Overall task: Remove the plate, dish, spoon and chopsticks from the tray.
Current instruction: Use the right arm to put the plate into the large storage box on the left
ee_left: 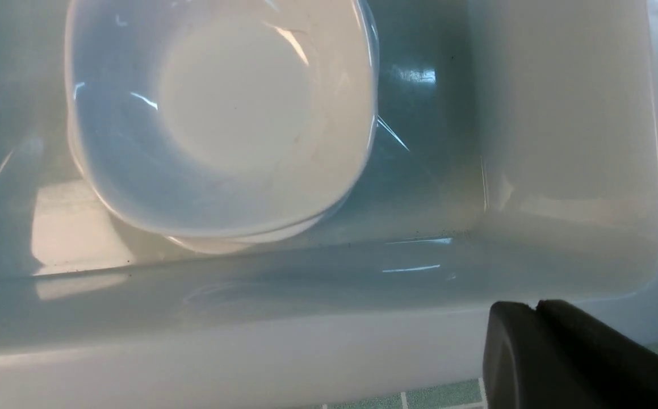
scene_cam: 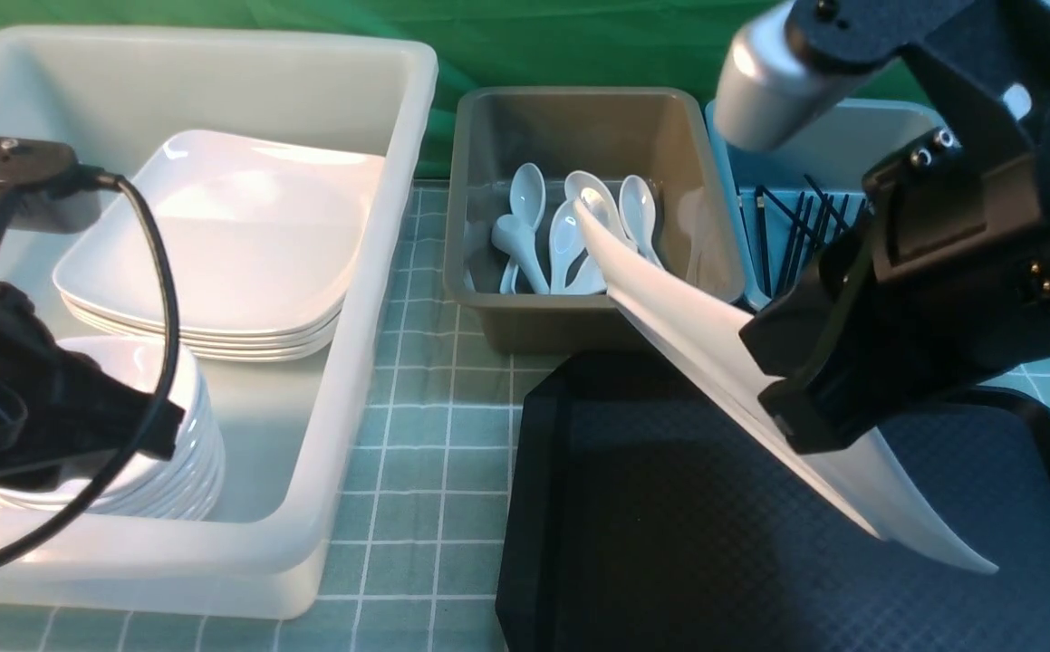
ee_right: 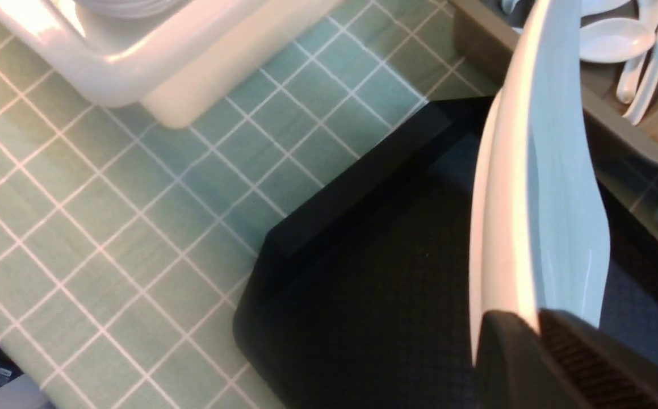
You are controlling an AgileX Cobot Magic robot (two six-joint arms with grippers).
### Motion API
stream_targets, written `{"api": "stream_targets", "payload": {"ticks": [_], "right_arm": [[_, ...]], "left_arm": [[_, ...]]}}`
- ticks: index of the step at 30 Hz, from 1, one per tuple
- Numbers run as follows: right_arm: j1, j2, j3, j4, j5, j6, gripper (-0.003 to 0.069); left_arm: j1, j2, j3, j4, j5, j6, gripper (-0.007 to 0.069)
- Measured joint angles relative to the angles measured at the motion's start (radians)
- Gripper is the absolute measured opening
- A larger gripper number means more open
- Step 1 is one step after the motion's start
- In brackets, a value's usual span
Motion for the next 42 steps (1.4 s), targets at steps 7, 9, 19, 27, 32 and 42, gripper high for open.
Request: {"api": "stream_targets", "payload": {"ticks": [7,9,19,27,32,42], "right_arm": [[0.0,0.029,-0.082,-0.015,-0.027,-0.023,0.0067],[0.0,0.046,-0.128,-0.038,-0.038,-0.024,0.0067],[0.0,0.212,-0.374,-0.124,-0.129,-0.131,0.0067],[0.0,0.45,-0.505,-0.156,-0.429,-0.205,0.0067],[0.0,0.586,-0.532,-0.156,-0.587,-0.235,0.0067],[0.031,0.773,-0.535,-0.152,-0.818,-0.472,0.0069]], "left_arm": [[0.0,0.0,0.0,0.004,0.005,-0.048,0.0008],[0.0,0.0,0.0,0.005,0.011,-0.06,0.0008],[0.0,0.0,0.0,-0.037,-0.017,-0.158,0.0008],[0.0,0.0,0.0,-0.097,-0.081,-0.158,0.0009],[0.0,-0.022,0.0,-0.029,0.006,-0.167,0.0009],[0.0,-0.183,0.0,0.04,0.067,-0.224,0.0009]]}}
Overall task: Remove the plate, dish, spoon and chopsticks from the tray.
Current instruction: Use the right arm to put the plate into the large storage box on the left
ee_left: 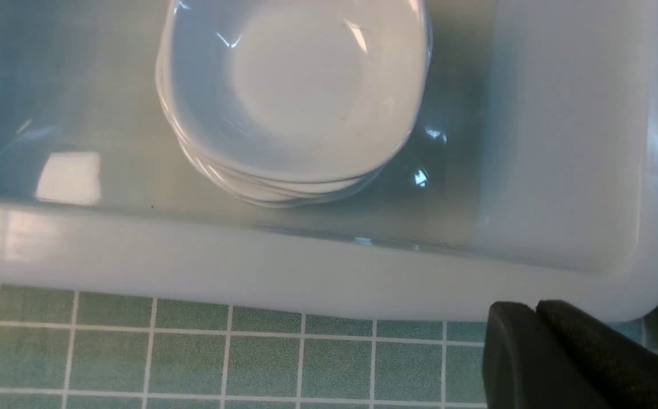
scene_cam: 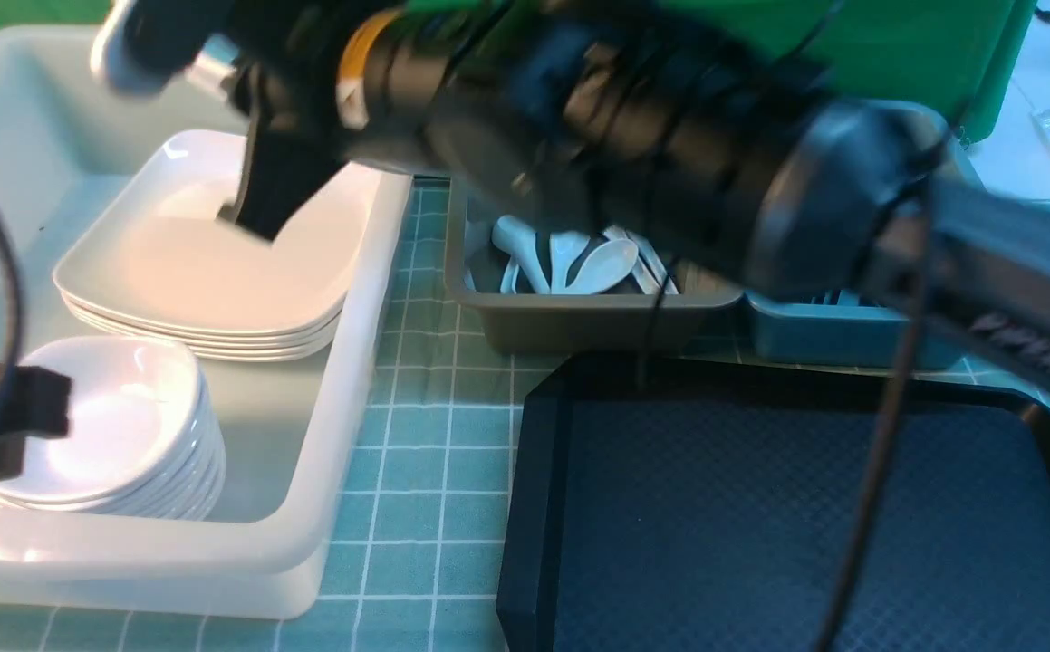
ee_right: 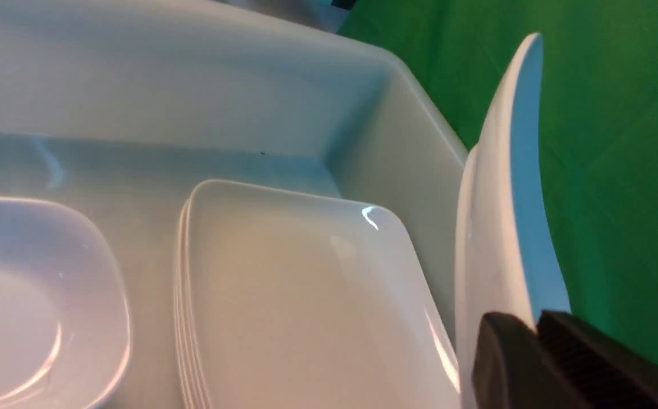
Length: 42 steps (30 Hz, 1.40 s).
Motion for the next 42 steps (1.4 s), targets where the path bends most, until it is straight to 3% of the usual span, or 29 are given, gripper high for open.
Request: {"api": "stream_targets", "payload": {"ticks": [13,32,39,40,42], "right_arm": [[0.045,0.12,0.0,-0.01,-0.138,-0.195,0.0069],[0.064,0.212,-0.002,-0.032,-0.154,-0.174,0.0069],[0.041,0.235,-0.002,-0.029,-0.121,-0.118,0.0183],[0.036,0.237,-0.002,-0.027,-0.119,-0.099,0.0244],[0.034,0.237,-0.002,-0.026,-0.126,-0.081,0.0295]], "left_arm": [[0.0,-0.109,0.0,-0.013,0.006,-0.007,0.0009],[0.0,-0.11,0.0,-0.005,0.007,0.022,0.0009],[0.0,-0.11,0.0,-0.005,0.007,0.023,0.0009],[0.0,-0.11,0.0,-0.005,0.007,0.025,0.0009],[0.0,-0.11,0.0,-0.005,0.007,0.026,0.0009]]}}
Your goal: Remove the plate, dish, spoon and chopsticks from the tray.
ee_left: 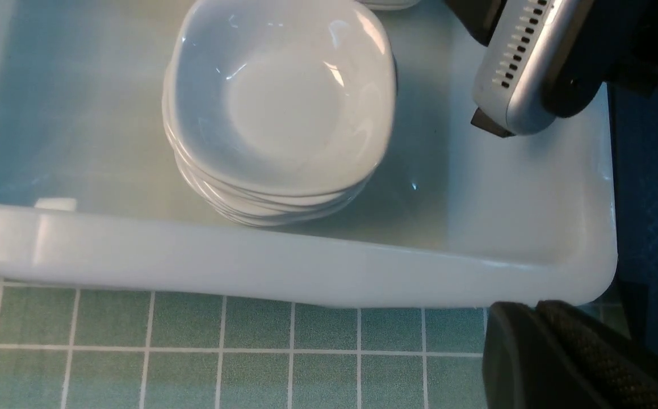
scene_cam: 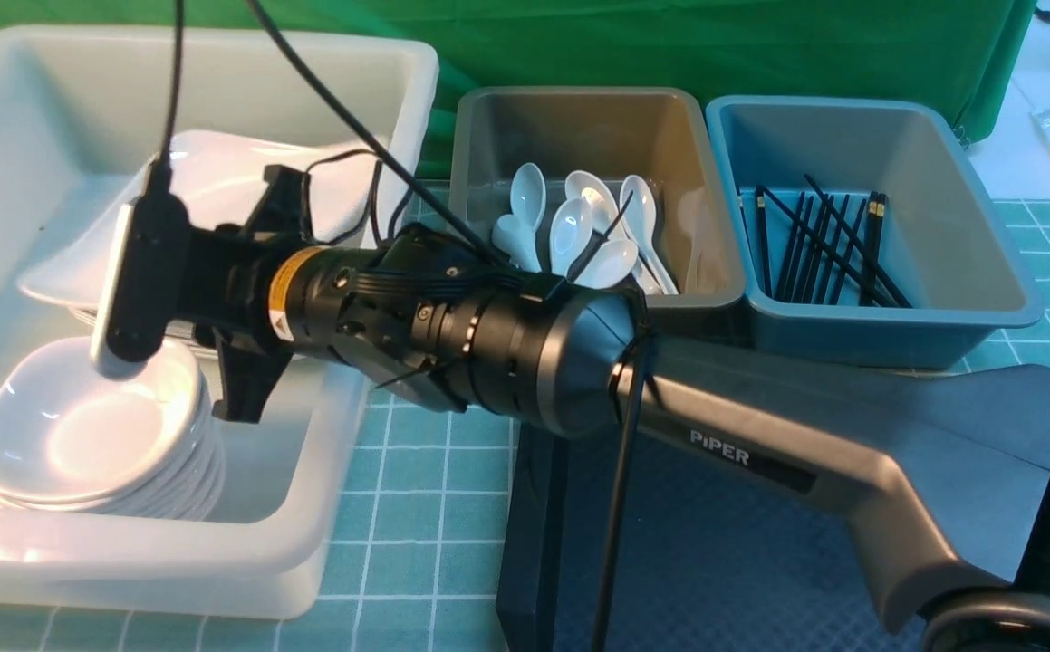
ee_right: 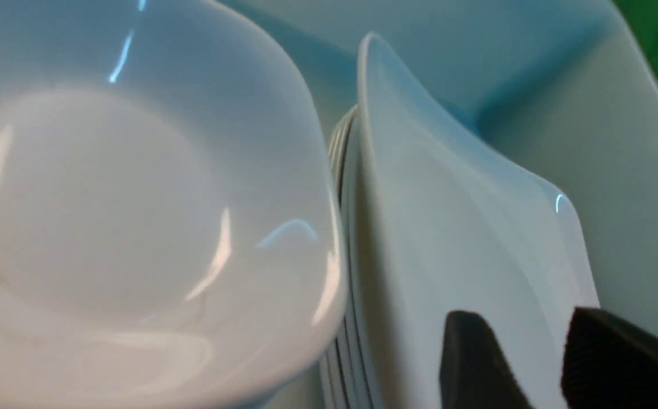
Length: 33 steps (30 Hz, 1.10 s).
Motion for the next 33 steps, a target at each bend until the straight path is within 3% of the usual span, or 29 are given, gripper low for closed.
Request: {"api": "stream_targets", "payload": {"ticks": [4,13,18,19,21,26,33], "right_arm": [[0.001,0.0,0.0,0.0,-0.006,0.011,0.0324],[0.002,-0.008,-0.002,0.001,0.037,0.018,0.0253],[0.0,-0.126,-0.002,0.0,0.272,0.109,0.0166],[-0.014,-0.22,-0.002,0.003,0.413,0.185,0.0078],[-0.046,-0.316,-0.002,0.006,0.529,0.258,0.0034],[-0.177,-0.548,-0.008,0.0,0.755,0.378,0.0018],[-0.313,-0.837,0.005,-0.007,1.089,0.417,0.0019]], "left_arm": [[0.0,0.0,0.0,0.0,0.0,0.002,0.0009],[0.0,0.0,0.0,-0.001,0.0,0.016,0.0009],[0.0,0.0,0.0,-0.003,0.0,0.01,0.0009],[0.0,0.002,0.0,-0.003,0.0,0.011,0.0009],[0.0,0.007,0.0,-0.003,0.0,0.011,0.0009],[0.0,0.038,0.0,-0.003,-0.019,0.011,0.0009],[0.0,0.226,-0.065,0.008,-0.079,0.018,0.0009]]}}
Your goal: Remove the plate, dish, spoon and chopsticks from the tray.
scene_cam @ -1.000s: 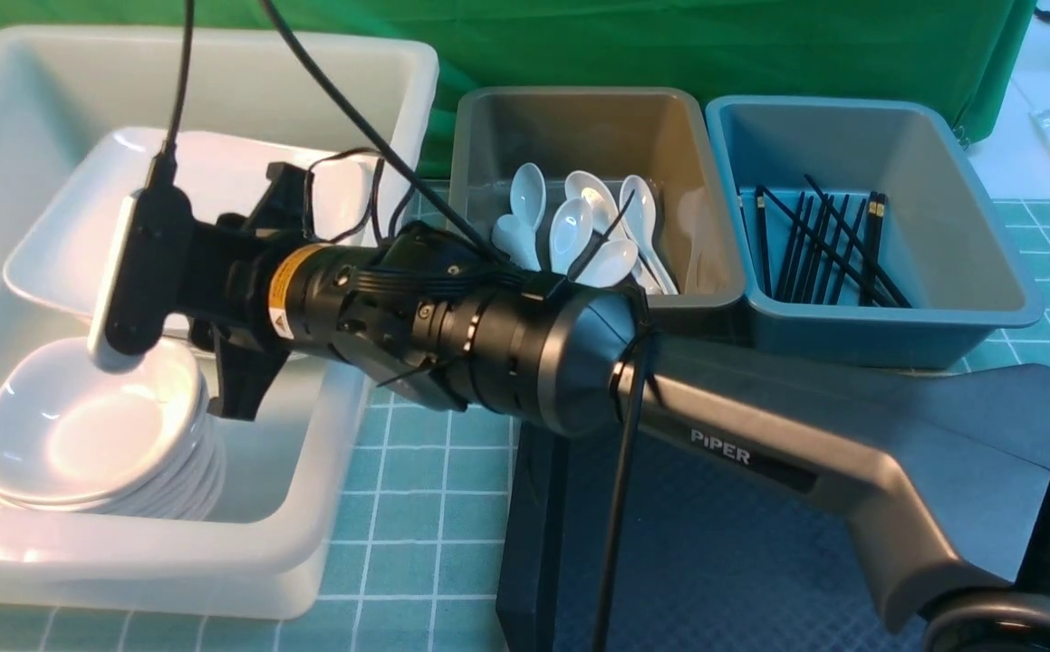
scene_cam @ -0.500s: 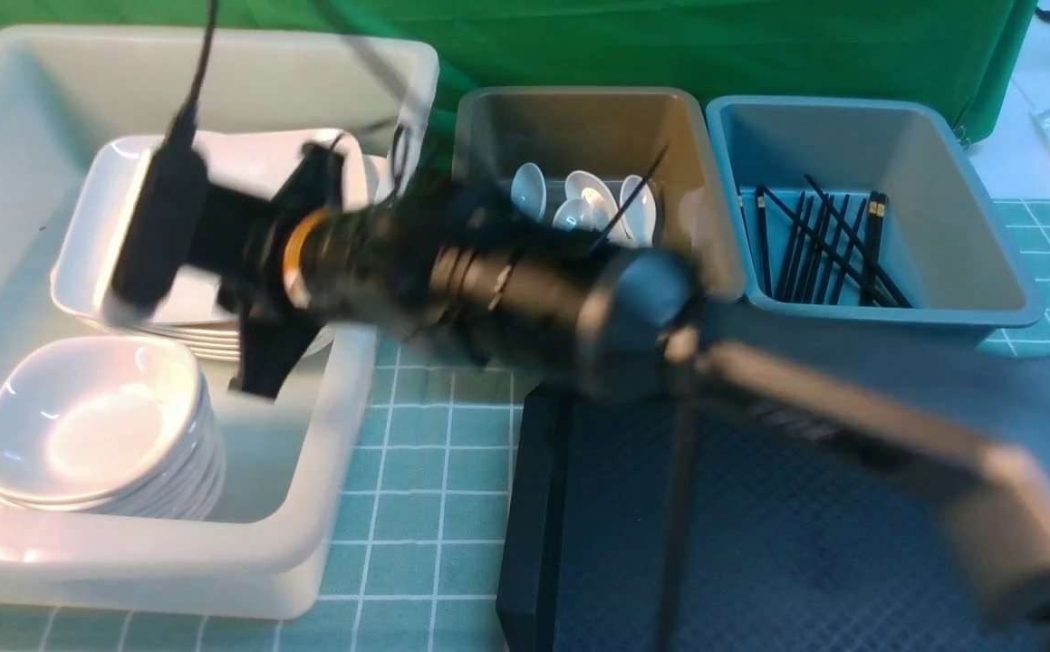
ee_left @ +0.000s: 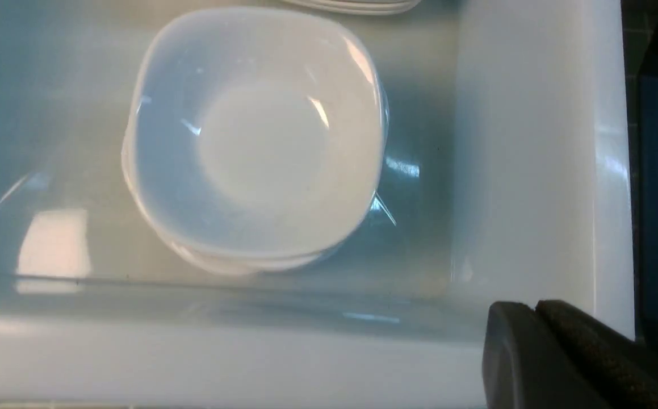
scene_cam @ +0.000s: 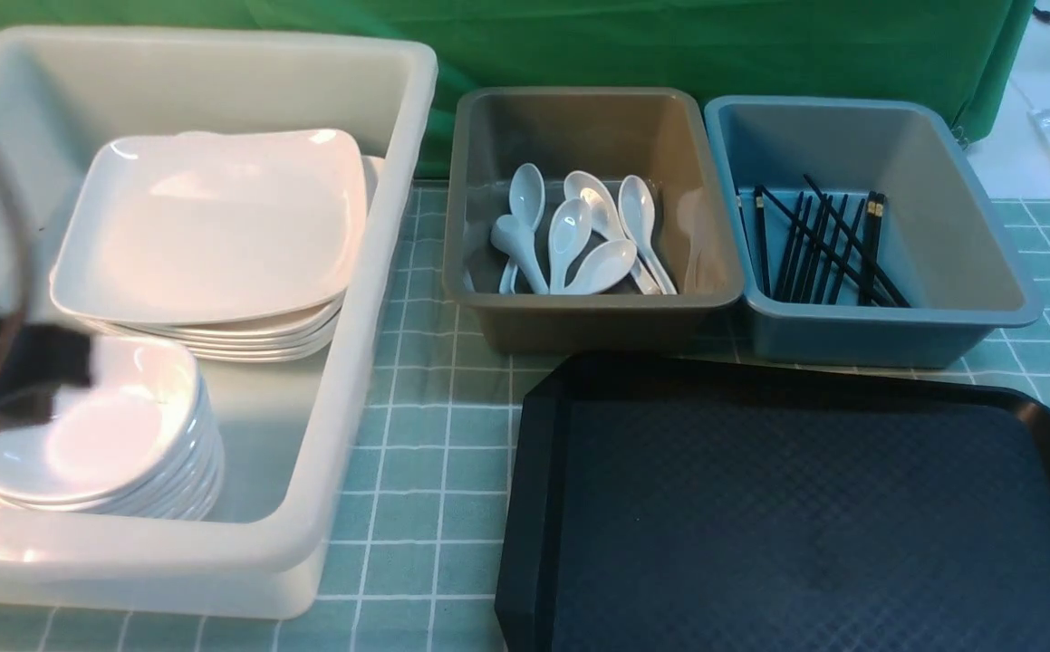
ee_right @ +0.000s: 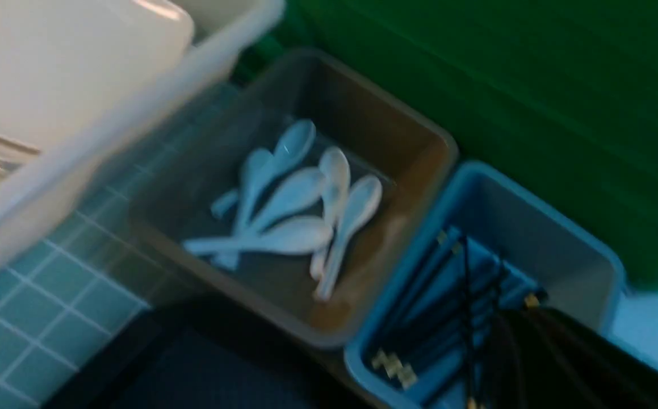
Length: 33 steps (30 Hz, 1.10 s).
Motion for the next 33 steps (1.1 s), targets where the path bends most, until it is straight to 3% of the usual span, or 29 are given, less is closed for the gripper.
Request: {"api": "stream_targets", "payload": {"ticks": [2,4,6,7,8,10,15,23,33], "right_arm": [[-0.01,-0.069,0.039,0.0,0.03,0.017,0.0019],[-0.014,-0.212,0.174,0.003,0.034,0.061,0.0019],[-0.014,-0.311,0.286,0.006,0.025,0.103,0.0019],[-0.014,-0.414,0.41,0.007,-0.005,0.151,0.0019],[-0.014,-0.426,0.442,0.007,-0.01,0.162,0.0019],[-0.014,-0.568,0.622,0.007,-0.063,0.224,0.0019],[-0.014,-0.722,0.854,0.01,-0.07,0.279,0.0019],[-0.014,-0.75,0.915,-0.007,-0.099,0.28,0.0019],[-0.014,-0.751,0.915,-0.015,-0.201,0.28,0.0019]], "left_arm": [[0.005,0.066,-0.049,0.001,-0.005,0.021,0.0009],[0.075,0.178,-0.158,-0.054,-0.007,0.079,0.0009],[0.174,0.264,-0.236,-0.143,-0.007,0.15,0.0009],[0.266,0.32,-0.303,-0.247,-0.008,0.236,0.0009],[0.278,0.328,-0.318,-0.258,-0.009,0.257,0.0009],[0.415,0.42,-0.382,-0.351,-0.033,0.335,0.0009],[0.533,0.607,-0.415,-0.305,-0.109,0.349,0.0009],[0.603,0.843,-0.415,-0.208,-0.162,0.306,0.0009],[0.604,0.937,-0.415,-0.215,-0.214,0.342,0.0009]]}}
